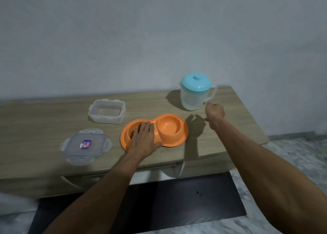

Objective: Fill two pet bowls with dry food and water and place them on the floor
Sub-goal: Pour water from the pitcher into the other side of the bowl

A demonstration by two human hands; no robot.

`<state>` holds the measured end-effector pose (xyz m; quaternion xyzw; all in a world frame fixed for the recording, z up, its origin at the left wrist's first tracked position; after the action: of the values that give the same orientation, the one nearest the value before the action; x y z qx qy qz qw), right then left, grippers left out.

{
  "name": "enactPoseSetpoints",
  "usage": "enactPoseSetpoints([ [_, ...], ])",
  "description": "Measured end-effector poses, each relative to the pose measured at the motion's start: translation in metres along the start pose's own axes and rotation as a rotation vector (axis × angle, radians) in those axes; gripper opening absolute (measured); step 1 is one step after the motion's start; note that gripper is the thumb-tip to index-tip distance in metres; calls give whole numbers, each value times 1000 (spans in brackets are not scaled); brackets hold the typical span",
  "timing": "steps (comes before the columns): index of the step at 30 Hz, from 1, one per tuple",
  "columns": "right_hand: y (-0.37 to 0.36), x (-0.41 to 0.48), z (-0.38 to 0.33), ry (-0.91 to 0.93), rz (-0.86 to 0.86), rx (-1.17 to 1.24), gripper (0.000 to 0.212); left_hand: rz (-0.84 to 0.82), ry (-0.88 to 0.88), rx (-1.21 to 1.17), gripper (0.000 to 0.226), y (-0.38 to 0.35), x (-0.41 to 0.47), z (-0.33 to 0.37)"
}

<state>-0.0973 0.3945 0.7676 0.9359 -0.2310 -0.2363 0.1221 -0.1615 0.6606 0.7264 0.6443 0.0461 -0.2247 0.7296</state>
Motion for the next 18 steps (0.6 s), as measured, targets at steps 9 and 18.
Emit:
enactPoseSetpoints([
  [9,13,66,-32,47,-36,103,59,19,77,126,79,0,18,2],
  [18,2,101,-38,68,-95,186,51,-5,143,187,82,-1,28,16],
])
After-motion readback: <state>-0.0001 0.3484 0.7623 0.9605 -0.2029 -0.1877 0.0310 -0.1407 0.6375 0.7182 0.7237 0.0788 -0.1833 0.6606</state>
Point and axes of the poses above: each hand's wrist, its own x-axis towards the middle knuckle, its own y-axis out of the back of the hand, z = x × y, the point moved 2 cm from there along x, towards the middle knuckle, and after that the axes turned 12 degrees about -z, right-handed, at the moved point
